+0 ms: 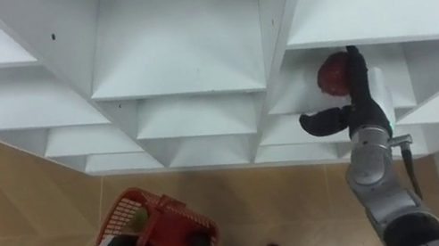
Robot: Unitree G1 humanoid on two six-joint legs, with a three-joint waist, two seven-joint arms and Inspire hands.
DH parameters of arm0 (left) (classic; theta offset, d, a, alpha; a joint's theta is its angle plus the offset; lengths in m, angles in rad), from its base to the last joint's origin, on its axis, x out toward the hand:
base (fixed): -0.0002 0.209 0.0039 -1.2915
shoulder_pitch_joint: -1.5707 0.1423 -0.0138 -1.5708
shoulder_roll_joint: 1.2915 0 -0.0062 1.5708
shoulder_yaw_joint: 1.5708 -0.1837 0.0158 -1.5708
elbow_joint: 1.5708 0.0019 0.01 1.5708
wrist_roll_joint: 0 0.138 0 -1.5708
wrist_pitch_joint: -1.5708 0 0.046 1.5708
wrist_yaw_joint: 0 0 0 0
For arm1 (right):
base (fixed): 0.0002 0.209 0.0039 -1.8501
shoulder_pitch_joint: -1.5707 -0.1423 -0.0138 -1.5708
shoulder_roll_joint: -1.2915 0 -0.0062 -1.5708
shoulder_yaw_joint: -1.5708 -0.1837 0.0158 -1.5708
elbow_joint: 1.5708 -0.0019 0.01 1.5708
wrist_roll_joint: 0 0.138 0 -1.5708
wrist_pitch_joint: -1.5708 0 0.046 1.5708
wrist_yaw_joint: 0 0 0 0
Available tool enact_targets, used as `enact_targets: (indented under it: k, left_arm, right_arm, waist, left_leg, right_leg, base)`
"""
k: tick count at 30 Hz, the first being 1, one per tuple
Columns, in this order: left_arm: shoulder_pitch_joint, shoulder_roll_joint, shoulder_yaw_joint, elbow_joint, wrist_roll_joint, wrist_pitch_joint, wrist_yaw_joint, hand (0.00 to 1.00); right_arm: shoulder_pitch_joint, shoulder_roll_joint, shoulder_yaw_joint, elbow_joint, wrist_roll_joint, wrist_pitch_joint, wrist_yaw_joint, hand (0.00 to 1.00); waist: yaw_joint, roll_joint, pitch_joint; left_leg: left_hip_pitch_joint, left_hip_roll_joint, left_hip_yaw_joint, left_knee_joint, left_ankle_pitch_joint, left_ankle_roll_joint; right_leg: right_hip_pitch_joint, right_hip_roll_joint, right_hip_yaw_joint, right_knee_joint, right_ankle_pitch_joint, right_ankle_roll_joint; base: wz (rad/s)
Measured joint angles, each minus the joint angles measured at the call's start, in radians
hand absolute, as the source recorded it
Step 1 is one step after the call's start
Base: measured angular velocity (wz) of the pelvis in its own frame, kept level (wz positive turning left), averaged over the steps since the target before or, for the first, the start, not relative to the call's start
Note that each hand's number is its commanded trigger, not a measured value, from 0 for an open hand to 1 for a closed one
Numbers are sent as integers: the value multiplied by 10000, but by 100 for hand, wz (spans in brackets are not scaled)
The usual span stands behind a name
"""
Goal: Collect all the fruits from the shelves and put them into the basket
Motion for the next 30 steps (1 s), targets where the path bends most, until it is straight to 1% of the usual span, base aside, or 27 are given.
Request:
enact_targets:
  k: [2,11,15,22,30]
  left_arm:
    - [-2,0,-1,0,4,0,0,100]
    - [-39,-4,2,-2,93,1,-3,100]
    - [-34,-2,-2,-2,73,1,-1,100]
    - [-48,2,-1,-25,71,1,-1,100]
    - [-65,-2,0,-24,61,0,-2,100]
  right_arm:
    - [-122,0,-6,150,-3,12,-16,0]
    - [-387,-1,-90,148,-100,129,-86,0]
    - [-393,-1,-74,149,-60,129,-186,0]
    - [-393,-1,-83,150,-35,131,-225,0]
    - [-416,0,-85,148,-31,131,-372,0]
  waist:
    - [0,-28,10]
    - [-24,-49,9]
    - [16,-65,18]
    - [-19,-117,48]
    - [-9,-123,51]
  left_leg:
    - [-10,-35,46,7,19,32]
    - [-131,-36,43,56,31,52]
    - [-127,-35,45,56,31,52]
    - [-134,-44,47,56,31,52]
    - [-155,-61,69,63,31,52]
  right_leg:
    - [-60,-42,51,85,-8,14]
    - [-193,-39,101,160,6,17]
    - [-192,-39,96,160,6,17]
    - [-197,-45,154,160,0,24]
    - [-272,-45,249,251,-13,36]
  base:
    - [-2]
    - [0]
    - [0]
    - [0]
    - [0]
